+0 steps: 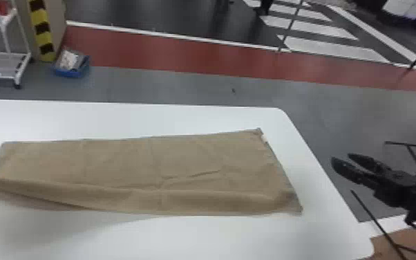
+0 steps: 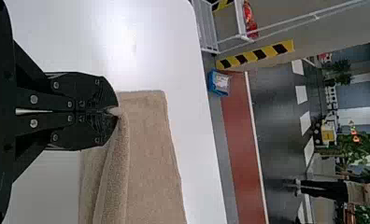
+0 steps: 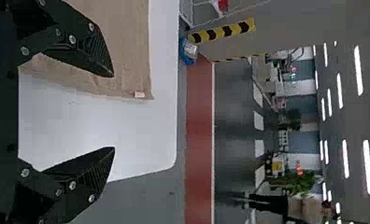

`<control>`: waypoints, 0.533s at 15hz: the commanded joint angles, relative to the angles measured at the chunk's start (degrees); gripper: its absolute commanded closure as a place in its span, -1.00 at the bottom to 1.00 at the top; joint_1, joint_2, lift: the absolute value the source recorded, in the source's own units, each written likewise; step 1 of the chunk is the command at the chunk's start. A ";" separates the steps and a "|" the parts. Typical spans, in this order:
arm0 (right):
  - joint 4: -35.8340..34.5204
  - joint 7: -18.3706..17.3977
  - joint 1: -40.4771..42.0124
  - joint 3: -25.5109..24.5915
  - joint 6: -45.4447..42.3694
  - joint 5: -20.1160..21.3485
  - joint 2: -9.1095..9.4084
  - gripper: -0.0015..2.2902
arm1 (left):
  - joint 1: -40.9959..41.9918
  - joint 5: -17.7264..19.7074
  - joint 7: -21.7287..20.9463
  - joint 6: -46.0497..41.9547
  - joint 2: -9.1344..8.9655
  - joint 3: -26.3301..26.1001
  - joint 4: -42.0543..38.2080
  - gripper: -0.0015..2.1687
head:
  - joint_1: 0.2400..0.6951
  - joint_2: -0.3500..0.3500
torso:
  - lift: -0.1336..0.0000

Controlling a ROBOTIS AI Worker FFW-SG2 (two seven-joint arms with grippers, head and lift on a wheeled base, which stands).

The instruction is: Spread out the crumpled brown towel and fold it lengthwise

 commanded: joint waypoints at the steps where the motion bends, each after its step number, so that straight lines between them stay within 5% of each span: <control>1: 1.28 1.86 4.97 -1.10 -14.71 -0.66 0.46 -0.64 | 0.45 -0.17 0.00 0.32 -0.07 0.00 -0.31 0.45 | 1.00 -0.92 | -0.87; 8: 19.56 5.64 8.31 2.86 -46.00 7.07 -3.05 -0.59 | 0.02 -0.08 0.00 2.43 -0.25 -1.05 0.04 0.45 | 1.00 -0.95 | -0.87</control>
